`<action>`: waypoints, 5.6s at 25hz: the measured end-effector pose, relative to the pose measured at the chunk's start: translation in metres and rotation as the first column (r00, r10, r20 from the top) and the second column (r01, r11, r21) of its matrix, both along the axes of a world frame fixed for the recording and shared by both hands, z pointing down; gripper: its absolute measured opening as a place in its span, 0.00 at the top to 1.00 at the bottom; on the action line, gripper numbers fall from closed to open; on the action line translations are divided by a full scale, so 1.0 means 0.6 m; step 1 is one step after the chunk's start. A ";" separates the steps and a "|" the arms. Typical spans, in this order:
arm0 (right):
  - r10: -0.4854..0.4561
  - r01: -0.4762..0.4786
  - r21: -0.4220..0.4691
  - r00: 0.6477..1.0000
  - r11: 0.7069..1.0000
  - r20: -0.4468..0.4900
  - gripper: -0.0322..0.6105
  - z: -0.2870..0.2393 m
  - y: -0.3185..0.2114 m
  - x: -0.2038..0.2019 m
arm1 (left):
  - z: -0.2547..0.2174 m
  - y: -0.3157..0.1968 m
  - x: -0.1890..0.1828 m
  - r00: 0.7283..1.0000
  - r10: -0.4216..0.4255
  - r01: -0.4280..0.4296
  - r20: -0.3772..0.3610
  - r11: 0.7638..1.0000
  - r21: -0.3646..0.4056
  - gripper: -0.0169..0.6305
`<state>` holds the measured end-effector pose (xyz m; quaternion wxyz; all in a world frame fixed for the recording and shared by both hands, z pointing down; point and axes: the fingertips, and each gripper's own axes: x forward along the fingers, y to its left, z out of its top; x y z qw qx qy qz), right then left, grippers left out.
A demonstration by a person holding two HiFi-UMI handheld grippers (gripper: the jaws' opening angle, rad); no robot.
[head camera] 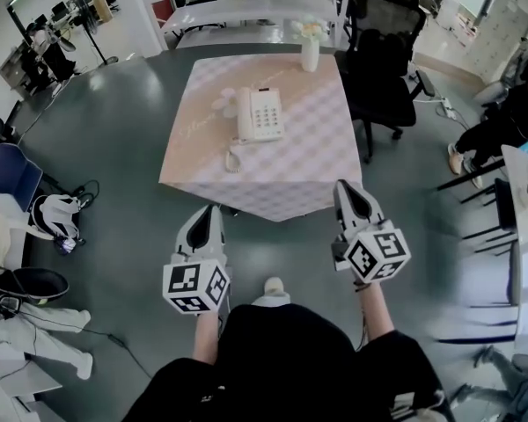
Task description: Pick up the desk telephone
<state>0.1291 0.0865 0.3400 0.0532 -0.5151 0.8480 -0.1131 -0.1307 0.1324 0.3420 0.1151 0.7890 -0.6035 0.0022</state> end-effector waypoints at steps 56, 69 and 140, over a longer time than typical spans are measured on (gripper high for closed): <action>-0.266 0.255 -0.240 0.964 0.937 -0.014 0.96 0.197 -0.606 -0.124 | 0.167 -0.570 -0.034 0.999 -0.040 0.027 -0.037 0.958 -0.287 0.98; -0.266 0.286 -0.426 0.958 0.858 0.107 0.95 0.303 -0.666 -0.153 | 0.268 -0.660 -0.025 0.989 0.039 -0.095 -0.142 0.904 -0.417 0.94; -0.235 0.372 -0.733 0.928 0.570 0.289 0.57 0.390 -0.717 -0.223 | 0.379 -0.728 0.046 0.895 0.088 -0.380 -0.437 0.662 -0.646 0.45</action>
